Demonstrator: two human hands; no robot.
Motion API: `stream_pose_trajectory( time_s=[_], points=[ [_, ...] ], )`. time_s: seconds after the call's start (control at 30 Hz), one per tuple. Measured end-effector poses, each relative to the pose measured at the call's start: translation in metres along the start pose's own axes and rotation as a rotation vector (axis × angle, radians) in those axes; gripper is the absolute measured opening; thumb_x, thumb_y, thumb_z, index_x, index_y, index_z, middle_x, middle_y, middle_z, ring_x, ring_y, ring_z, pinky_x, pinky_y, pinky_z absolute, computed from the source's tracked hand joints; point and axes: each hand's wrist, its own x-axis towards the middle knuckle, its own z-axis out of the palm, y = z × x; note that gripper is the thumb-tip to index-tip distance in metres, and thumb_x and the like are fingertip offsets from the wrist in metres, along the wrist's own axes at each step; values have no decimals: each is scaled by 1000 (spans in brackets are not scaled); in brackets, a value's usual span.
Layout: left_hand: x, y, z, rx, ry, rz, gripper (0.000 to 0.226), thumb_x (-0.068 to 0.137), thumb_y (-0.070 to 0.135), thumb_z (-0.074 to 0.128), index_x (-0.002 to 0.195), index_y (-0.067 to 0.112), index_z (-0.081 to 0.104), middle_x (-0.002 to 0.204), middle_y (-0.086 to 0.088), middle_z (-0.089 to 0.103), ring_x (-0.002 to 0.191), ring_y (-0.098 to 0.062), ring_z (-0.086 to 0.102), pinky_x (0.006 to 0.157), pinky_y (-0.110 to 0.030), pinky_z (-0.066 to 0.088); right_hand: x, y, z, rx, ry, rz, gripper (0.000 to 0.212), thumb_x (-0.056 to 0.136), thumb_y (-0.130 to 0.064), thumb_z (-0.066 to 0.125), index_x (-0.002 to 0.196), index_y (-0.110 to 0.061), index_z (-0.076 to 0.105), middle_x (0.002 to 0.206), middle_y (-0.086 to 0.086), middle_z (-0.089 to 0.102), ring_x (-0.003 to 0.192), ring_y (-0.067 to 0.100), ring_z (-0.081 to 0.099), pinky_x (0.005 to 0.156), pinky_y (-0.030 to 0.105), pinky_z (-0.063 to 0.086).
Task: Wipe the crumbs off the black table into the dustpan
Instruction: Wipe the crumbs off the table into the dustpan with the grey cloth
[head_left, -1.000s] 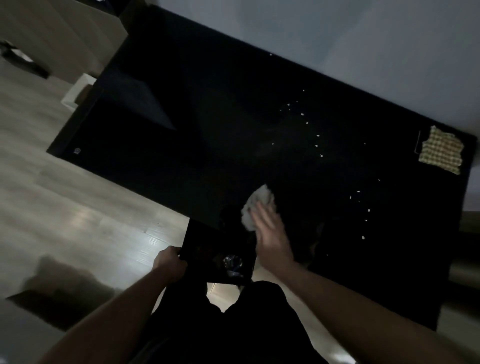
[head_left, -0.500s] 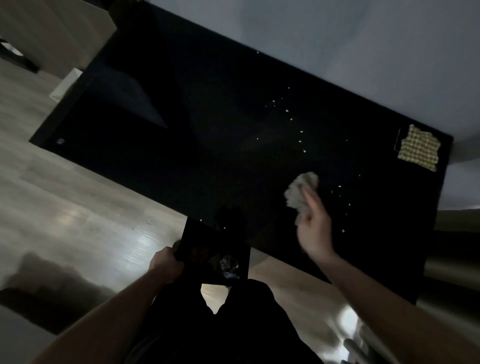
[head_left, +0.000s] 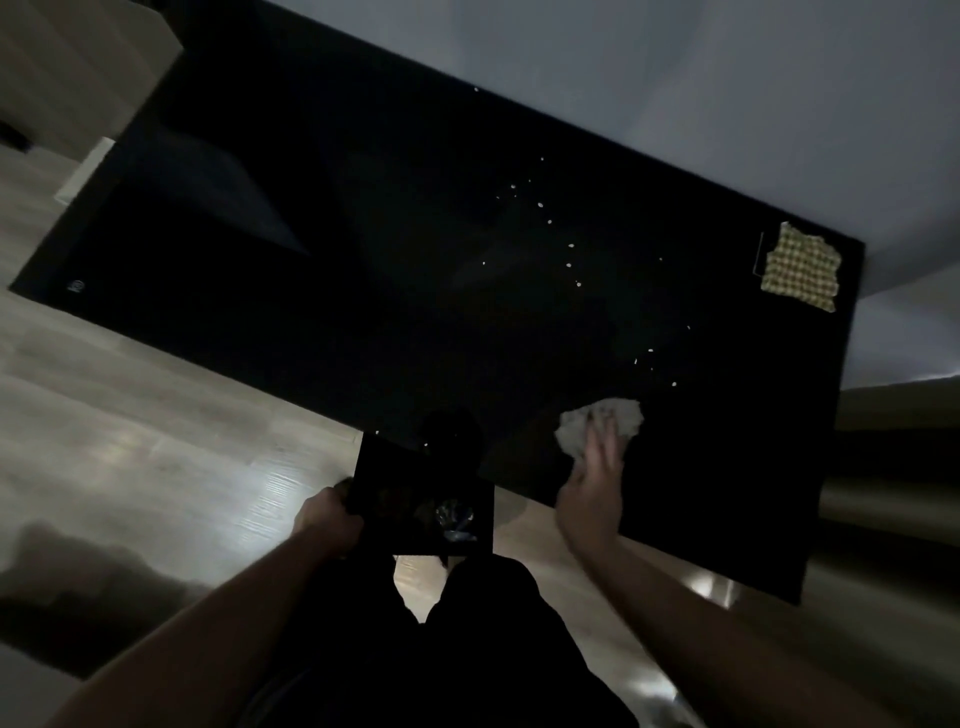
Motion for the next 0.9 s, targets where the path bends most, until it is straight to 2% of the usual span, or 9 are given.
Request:
stream_pose_trajectory(
  time_s=[0.1, 0.23, 0.33, 0.43, 0.53, 0.6, 0.7, 0.8, 0.9],
  points=[
    [1, 0, 0, -25, -6, -4, 41, 80, 27, 66, 120, 33, 71, 104, -5, 76, 98, -27, 72, 87, -38, 59, -38, -43, 41, 84, -122, -81, 82, 82, 11, 36, 159, -19, 39, 171, -7, 17, 161, 20, 8, 128, 48, 23],
    [0, 2, -2, -30, -8, -13, 46, 77, 20, 63, 122, 31, 70, 106, -9, 76, 99, -30, 72, 88, -39, 59, -69, -107, 70, 240, -376, -207, 68, 96, 8, 36, 156, -24, 45, 164, -27, 21, 154, -10, 10, 127, 20, 18],
    [-2, 2, -3, -31, 1, -8, 43, 79, 19, 62, 121, 29, 71, 106, -11, 76, 100, -31, 72, 87, -38, 59, -69, -122, 69, 295, -483, -255, 62, 98, 3, 37, 155, -19, 47, 163, -19, 29, 153, -7, 18, 127, 22, 19],
    [-2, 1, -6, -37, 3, -4, 40, 80, 17, 60, 118, 26, 71, 102, -10, 77, 97, -31, 72, 86, -37, 59, -42, -116, 46, 332, -426, -226, 62, 95, 6, 39, 152, -18, 51, 161, -10, 41, 152, 0, 31, 127, 29, 26],
    [-4, 0, -9, -36, -3, -9, 40, 79, 17, 61, 117, 27, 71, 101, -8, 76, 97, -29, 72, 85, -37, 59, 3, -97, 11, 313, -223, -310, 66, 92, 15, 41, 151, -12, 51, 160, -1, 45, 151, 10, 38, 124, 31, 32],
    [-4, -2, -11, -36, -2, -11, 40, 78, 17, 60, 115, 28, 71, 99, -7, 77, 94, -28, 73, 83, -35, 59, 42, -78, -8, 252, -82, -283, 71, 89, 21, 43, 152, -13, 50, 162, -2, 43, 152, 11, 36, 124, 32, 33],
    [-2, -5, -14, -24, 1, -13, 41, 77, 19, 61, 116, 29, 71, 99, -6, 77, 95, -28, 73, 83, -34, 59, 89, -42, -26, 29, 93, -178, 73, 88, 18, 46, 155, -13, 45, 166, -1, 35, 156, 19, 28, 127, 45, 29],
    [0, -6, -18, -27, 3, -17, 41, 79, 20, 60, 116, 30, 71, 100, -8, 77, 96, -28, 73, 84, -35, 60, 103, -5, -30, -284, 66, -62, 69, 96, 0, 46, 161, -11, 29, 173, 3, 16, 160, 23, 12, 128, 52, 21],
    [5, -10, -21, -40, 2, -34, 42, 79, 22, 61, 119, 30, 72, 100, -8, 77, 94, -28, 73, 85, -35, 60, 90, -5, -17, -299, -8, 80, 70, 102, -18, 44, 165, -19, 13, 174, 2, -2, 160, 27, 6, 129, 50, 16]
  ],
)
